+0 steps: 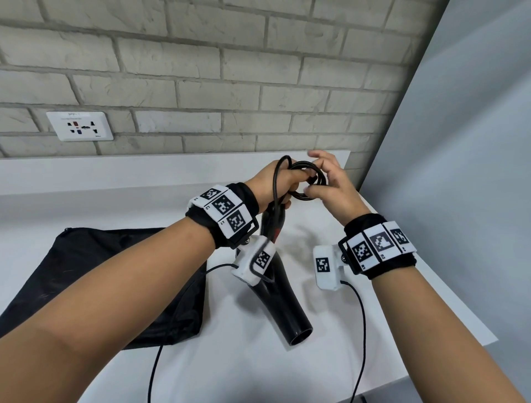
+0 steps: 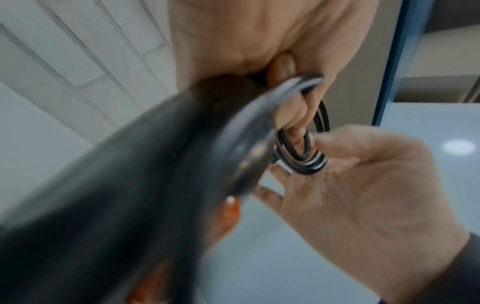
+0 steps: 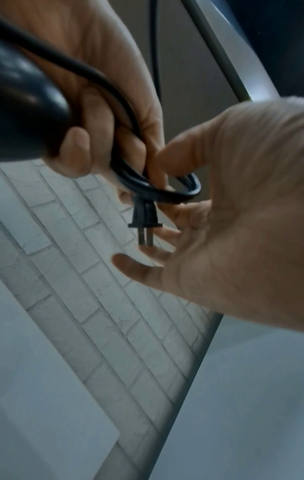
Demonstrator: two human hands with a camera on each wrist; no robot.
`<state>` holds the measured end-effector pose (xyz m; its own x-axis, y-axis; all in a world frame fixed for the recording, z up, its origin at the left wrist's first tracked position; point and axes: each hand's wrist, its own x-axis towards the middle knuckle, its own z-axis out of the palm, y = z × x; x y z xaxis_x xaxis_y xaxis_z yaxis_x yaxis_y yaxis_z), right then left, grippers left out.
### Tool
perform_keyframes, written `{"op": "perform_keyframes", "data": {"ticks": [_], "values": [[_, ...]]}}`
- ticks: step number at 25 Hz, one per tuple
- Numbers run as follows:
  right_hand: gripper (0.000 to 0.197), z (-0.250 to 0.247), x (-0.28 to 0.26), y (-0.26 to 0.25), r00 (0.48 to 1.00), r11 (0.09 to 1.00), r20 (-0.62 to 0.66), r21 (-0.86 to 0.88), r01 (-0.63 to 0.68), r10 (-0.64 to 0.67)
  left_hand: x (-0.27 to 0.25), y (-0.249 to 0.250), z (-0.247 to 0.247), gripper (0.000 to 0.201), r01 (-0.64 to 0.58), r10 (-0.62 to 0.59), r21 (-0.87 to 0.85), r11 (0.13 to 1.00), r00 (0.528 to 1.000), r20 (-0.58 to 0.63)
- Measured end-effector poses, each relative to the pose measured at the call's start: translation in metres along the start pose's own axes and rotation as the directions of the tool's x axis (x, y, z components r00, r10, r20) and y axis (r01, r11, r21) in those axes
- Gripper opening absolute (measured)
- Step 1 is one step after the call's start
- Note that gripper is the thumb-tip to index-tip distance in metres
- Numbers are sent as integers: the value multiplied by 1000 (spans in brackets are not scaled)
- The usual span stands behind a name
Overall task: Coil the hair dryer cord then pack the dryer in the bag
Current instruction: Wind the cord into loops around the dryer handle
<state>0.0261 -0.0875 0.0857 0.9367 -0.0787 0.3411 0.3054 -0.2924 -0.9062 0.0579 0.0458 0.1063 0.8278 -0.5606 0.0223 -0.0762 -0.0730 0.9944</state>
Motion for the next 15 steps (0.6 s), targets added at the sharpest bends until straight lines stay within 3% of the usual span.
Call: {"op": "perform_keyframes", "data": {"ticks": [2,4,6,9,10,12,14,15], "values": [[44,-4,-1,2,988,989,149,135,-53,33,-1,5,-2,21,17,-16,-33,999,1000,8],[39,-7,-3,2,984,991,174,123,-49,27,-1,8,-6,25,40,-38,-51,998,999,33],[37,-11,-4,10,992,995,125,101,-24,11,-1,10,-11,26,59,-57,-76,995,998,33],[39,-19,-9,35,988,980,-35,141,-141,148,0,17,-18,32,80,-75,-126,989,996,45],[41,-22,-10,46,977,979,-86,70,-192,197,0,18,-19,33,84,-78,-136,987,996,47],[39,-28,-14,75,948,916,-158,-255,-309,276,-1,22,-22,34,86,-80,-145,986,996,44],[31,-34,-24,107,895,706,-215,-554,-441,390,-1,25,-23,33,82,-77,-164,983,996,36],[29,-37,-30,121,858,609,-224,-623,-490,461,-1,26,-24,32,76,-73,-176,981,997,25]]}}
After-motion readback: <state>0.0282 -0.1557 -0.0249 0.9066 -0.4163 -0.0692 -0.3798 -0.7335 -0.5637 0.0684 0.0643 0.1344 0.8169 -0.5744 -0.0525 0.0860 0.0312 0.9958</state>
